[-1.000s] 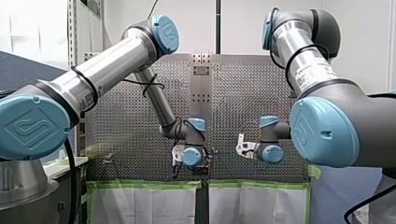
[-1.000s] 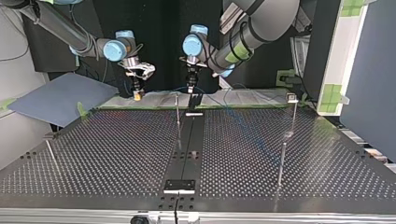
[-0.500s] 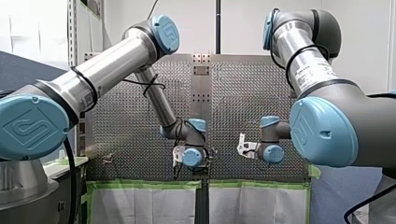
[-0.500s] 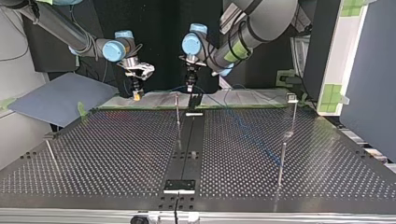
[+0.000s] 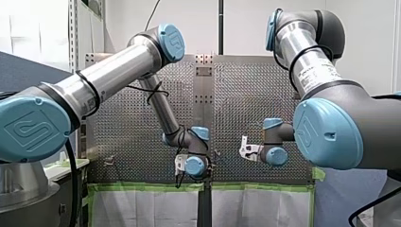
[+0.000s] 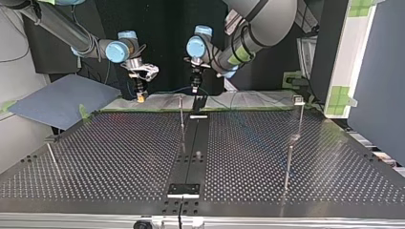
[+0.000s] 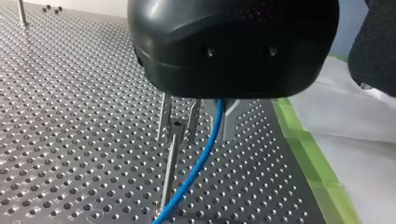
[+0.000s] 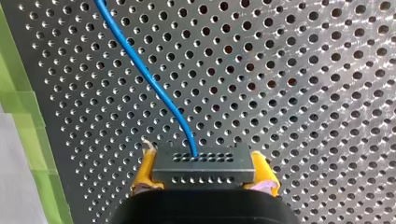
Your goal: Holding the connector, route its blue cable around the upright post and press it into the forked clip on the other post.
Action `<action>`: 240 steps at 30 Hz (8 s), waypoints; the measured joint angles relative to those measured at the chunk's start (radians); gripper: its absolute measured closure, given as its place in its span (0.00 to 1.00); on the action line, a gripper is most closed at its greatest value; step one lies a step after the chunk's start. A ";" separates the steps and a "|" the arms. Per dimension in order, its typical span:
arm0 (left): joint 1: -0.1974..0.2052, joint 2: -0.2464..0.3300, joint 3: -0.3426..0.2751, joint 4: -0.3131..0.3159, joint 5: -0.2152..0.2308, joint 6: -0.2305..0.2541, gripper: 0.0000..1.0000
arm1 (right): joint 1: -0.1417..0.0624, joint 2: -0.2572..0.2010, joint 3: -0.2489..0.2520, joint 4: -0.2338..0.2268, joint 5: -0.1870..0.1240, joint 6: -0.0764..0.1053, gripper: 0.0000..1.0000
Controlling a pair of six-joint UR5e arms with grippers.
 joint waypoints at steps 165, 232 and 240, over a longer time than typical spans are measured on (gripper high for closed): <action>0.083 0.065 0.057 -0.291 0.347 -0.061 0.00 | -0.040 0.041 -0.081 0.045 -0.006 -0.017 1.00; 0.009 0.294 -0.173 -0.142 0.166 -0.106 0.00 | -0.036 0.042 -0.081 0.054 -0.030 0.002 1.00; 0.013 0.366 -0.245 -0.111 0.142 -0.131 0.00 | -0.034 0.042 -0.081 0.059 -0.033 0.003 1.00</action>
